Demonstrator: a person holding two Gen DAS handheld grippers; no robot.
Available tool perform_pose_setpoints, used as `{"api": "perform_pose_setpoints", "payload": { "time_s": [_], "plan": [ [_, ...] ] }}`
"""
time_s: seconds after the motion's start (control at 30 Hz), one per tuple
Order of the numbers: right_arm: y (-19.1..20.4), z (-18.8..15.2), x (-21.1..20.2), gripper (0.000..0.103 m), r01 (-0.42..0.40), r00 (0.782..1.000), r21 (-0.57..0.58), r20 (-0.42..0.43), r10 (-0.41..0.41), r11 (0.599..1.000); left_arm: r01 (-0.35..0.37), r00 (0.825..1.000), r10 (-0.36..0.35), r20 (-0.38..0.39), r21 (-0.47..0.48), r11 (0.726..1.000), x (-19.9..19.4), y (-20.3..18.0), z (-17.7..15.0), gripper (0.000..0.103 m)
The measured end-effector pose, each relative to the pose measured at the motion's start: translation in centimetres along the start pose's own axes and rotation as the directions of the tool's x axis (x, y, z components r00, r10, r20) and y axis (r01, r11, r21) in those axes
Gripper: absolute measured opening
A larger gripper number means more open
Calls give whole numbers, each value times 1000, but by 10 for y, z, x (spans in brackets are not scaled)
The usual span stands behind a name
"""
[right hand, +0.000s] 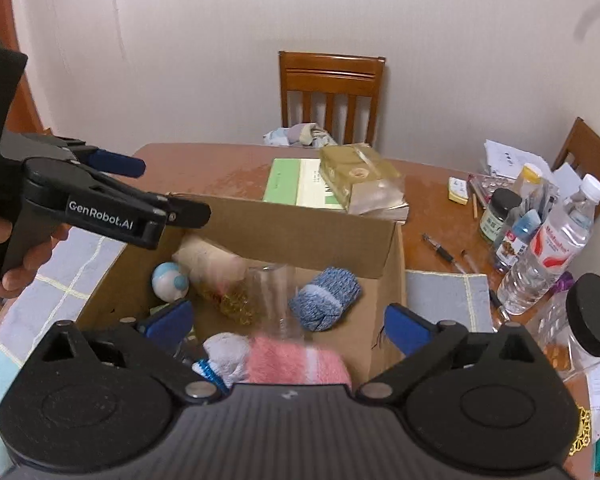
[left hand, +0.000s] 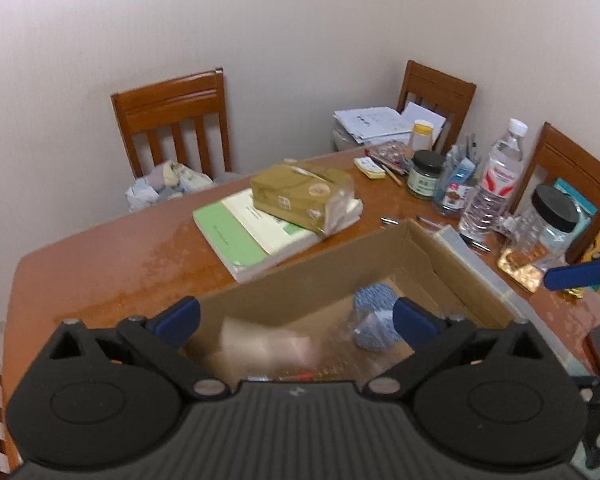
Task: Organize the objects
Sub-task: 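Carry the KASI box and pink sock into the cardboard box and open both tools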
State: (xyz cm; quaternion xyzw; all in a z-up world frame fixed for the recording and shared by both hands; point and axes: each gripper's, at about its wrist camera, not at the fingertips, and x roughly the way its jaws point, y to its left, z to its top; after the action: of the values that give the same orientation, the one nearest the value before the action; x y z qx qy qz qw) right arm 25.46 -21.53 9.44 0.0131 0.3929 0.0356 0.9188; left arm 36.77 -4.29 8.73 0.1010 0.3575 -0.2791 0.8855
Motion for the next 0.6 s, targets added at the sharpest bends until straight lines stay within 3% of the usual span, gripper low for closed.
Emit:
{"api": "perform_pose_setpoints", "payload": {
  "time_s": [0.33, 0.6],
  "plan": [
    [-16, -47, -22, 103, 2, 1000, 30, -18, -2, 1000, 32, 999, -32, 25, -1, 999, -41, -24, -29, 102],
    [-30, -98, -28, 103, -13, 998, 52, -69, 17, 999, 42, 999, -43, -6, -15, 999, -69, -59, -67, 102]
  ]
}}
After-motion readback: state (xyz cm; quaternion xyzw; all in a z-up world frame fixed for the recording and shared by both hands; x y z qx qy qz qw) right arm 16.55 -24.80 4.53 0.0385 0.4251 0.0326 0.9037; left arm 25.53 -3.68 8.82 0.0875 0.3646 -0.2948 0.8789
